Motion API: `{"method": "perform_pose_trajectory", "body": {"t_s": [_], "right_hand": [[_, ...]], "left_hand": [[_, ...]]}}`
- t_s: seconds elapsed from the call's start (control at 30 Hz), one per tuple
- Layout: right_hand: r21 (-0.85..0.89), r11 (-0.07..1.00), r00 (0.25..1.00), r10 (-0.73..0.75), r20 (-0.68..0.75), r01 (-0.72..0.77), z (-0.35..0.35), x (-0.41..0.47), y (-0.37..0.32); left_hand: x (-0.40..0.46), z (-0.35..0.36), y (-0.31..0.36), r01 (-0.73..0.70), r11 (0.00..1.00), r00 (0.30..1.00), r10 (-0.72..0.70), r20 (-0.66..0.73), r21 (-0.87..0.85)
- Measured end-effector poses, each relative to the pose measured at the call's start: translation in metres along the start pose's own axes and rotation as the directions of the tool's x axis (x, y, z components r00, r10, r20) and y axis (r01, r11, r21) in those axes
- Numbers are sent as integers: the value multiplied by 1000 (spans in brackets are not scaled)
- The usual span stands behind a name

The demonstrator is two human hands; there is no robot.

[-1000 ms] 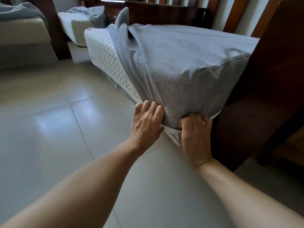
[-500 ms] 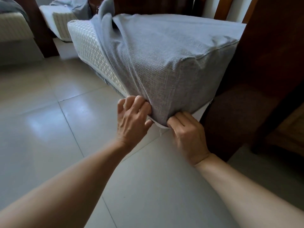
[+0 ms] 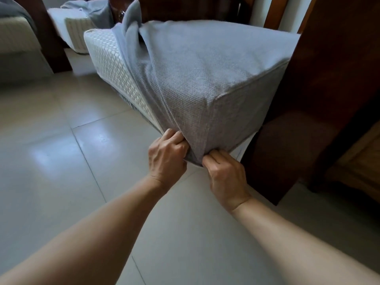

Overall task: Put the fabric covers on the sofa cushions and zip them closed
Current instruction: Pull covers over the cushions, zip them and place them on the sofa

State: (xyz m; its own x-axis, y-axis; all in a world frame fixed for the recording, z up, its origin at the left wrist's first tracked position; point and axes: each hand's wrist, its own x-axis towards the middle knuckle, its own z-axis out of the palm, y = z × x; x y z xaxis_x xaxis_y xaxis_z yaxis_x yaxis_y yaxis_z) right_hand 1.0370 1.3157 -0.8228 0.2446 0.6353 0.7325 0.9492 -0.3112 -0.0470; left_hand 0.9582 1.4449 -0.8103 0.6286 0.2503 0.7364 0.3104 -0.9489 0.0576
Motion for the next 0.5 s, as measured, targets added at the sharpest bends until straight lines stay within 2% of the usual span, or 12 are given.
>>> {"method": "perform_pose_trajectory", "body": {"t_s": [0.1, 0.13, 0.17, 0.2, 0.23, 0.27, 0.3, 0.33, 0.37, 0.4, 0.43, 0.5], "right_hand": [[6, 998, 998, 57, 17, -57, -11, 2, -8], [13, 998, 999, 53, 10, -53, -16, 4, -11], [18, 999, 999, 39, -13, -39, -21, 8, -13], [18, 1000, 999, 26, -46, -25, -27, 13, -16], [12, 1000, 997, 22, -80, -22, -32, 20, -19], [-1, 1000, 993, 25, -114, -25, -36, 29, -21], [-25, 999, 989, 23, -149, -27, -38, 37, -23], [-58, 998, 984, 15, -179, -26, -39, 45, -25], [-97, 995, 979, -3, -203, -17, -38, 53, -27], [-137, 991, 975, -26, -222, -5, -37, 58, -29], [-171, 985, 970, -45, -238, 4, -35, 61, -30], [-212, 977, 963, -64, -261, 7, -32, 62, -32]], "left_hand": [[1, -16, -8, -48, 998, 994, 50, 95, -33], [1, -20, -10, -22, 998, 995, 28, 95, -65], [3, -24, -11, 55, 993, 996, -48, 71, -105], [8, -28, -11, 187, 970, 982, -187, 19, -156], [17, -30, -13, 351, 910, 931, -365, -25, -220], [27, -29, -16, 521, 803, 834, -551, -27, -289], [40, -29, -20, 674, 644, 703, -710, 44, -361], [52, -27, -24, 780, 454, 562, -811, 162, -431], [63, -25, -28, 826, 291, 455, -849, 267, -482], [71, -22, -32, 844, 197, 399, -853, 338, -500], [77, -20, -33, 858, 184, 387, -845, 369, -480], [76, -22, -32, 863, 280, 441, -823, 358, -421]]}}
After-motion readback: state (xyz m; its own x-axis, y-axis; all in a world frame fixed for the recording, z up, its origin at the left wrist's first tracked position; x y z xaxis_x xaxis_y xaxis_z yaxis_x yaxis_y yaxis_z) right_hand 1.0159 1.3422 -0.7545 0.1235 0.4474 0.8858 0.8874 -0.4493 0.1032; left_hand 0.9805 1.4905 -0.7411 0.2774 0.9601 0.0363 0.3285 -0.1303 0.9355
